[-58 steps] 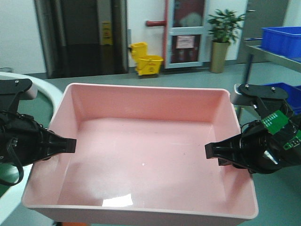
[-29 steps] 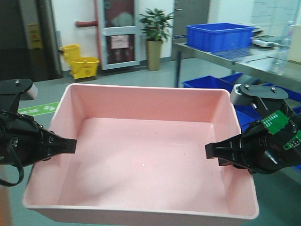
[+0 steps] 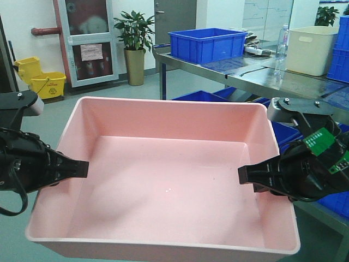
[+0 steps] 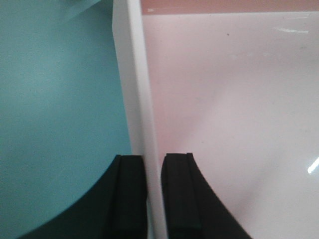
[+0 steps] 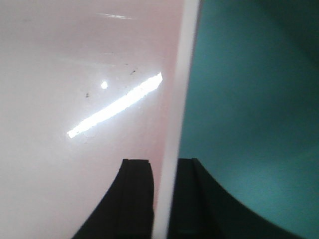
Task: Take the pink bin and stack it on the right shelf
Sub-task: 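Hold the pink bin with both grippers while the base drives to the table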
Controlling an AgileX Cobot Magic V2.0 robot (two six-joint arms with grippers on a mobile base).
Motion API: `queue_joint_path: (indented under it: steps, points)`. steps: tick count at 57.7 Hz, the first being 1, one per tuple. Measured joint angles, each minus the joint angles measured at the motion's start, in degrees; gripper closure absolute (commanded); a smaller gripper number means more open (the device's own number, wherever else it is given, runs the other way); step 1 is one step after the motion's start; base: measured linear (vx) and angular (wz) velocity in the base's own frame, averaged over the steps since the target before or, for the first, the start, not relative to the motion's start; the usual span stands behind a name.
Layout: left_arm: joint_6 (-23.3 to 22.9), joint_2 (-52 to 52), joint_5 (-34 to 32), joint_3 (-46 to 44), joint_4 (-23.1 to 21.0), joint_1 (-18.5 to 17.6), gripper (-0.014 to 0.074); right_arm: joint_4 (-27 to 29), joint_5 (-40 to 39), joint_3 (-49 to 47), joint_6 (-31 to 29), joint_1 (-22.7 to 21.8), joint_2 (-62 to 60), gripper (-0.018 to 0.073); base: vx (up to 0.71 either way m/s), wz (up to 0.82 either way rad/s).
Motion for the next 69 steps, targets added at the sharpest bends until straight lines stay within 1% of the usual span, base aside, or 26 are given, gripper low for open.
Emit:
queue_joint_path:
  steps: [12,46,69]
  points:
    - [0.0,0.0,0.0,0.0,0.0,0.0,0.0598,0.0,0.1,0.0,0.0,0.0,0.0,0.0568,0.34,0.11]
    - [0.0,0.0,0.2,0.0,0.0,0.0,0.0598,0.1,0.1,0.0,0.0,0.0,0.0,0.0568,0.41,0.27]
    - [0.0,0.0,0.2,0.0,0.1,0.0,0.0598,0.2,0.1,0.0,0.0,0.0,0.0,0.0568,0.48,0.00]
